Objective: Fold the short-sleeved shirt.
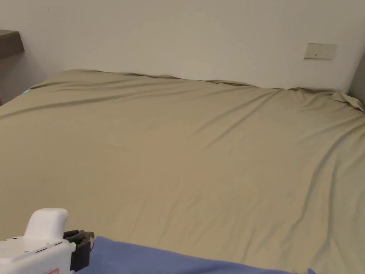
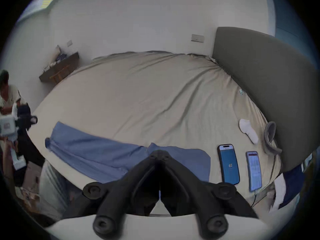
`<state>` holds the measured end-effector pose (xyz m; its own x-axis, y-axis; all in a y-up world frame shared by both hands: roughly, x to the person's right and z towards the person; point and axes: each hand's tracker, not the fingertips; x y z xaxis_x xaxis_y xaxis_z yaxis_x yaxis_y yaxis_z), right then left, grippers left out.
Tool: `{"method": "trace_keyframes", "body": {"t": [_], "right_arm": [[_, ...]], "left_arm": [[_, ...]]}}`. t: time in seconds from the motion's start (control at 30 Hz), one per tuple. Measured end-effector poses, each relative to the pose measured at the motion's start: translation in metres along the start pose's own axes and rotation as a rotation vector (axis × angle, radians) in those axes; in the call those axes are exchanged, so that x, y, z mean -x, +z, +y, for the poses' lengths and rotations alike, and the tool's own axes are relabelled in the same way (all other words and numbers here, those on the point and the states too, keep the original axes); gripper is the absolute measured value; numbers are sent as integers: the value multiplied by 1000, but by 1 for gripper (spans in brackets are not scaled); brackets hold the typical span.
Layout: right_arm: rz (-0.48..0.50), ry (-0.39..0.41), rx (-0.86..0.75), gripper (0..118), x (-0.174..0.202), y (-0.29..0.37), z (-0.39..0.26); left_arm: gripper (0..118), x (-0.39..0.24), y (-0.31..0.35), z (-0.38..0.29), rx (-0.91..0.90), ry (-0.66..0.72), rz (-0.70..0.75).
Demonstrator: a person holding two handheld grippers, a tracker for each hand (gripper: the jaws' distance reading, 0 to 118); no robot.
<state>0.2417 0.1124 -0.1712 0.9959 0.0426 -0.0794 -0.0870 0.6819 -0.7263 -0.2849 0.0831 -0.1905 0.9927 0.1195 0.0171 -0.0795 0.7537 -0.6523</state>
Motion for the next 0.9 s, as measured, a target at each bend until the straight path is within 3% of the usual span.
{"method": "trace_keyframes", "body": {"t": [0.27, 0.33, 0.37, 0.4, 0.43, 0.47, 0.63, 0.67, 0.7, 0.73, 0.8, 0.87, 0.9], "right_arm": [[5, 16, 7, 3, 8, -3, -1], [6, 22, 10, 3, 10, -2, -2], [9, 24, 14, 3, 10, -2, -2], [13, 28, 18, 3, 9, -1, -2], [16, 31, 18, 3, 9, 1, -3], [18, 33, 18, 3, 9, 2, -3], [38, 28, 23, 3, 7, 8, -4], [42, 26, 25, 3, 7, 8, -3], [48, 22, 28, 3, 7, 8, -3], [55, 21, 30, 3, 7, 7, -2], [73, 18, 33, 3, 7, 4, 0], [84, 17, 40, 3, 8, 1, 1], [88, 19, 40, 3, 8, 1, 0]], "left_arm": [[0, 48, -24, 14, 77, 0, -55], [0, 75, -41, 6, 133, 52, -132], [12, 87, -50, 4, 173, 83, -187], [36, 102, -61, 0, 218, 139, -236], [83, 111, -71, -10, 268, 180, -283], [101, 120, -78, -15, 315, 215, -289], [104, 143, -121, -57, 466, 485, -429], [107, 142, -117, -60, 398, 502, -433], [107, 140, -109, -61, 275, 520, -492], [107, 139, -115, -63, 268, 594, -577], [107, 128, -134, -79, 382, 796, -722], [94, 111, -134, -89, 400, 798, -765], [77, 101, -131, -89, 351, 716, -730]]}}
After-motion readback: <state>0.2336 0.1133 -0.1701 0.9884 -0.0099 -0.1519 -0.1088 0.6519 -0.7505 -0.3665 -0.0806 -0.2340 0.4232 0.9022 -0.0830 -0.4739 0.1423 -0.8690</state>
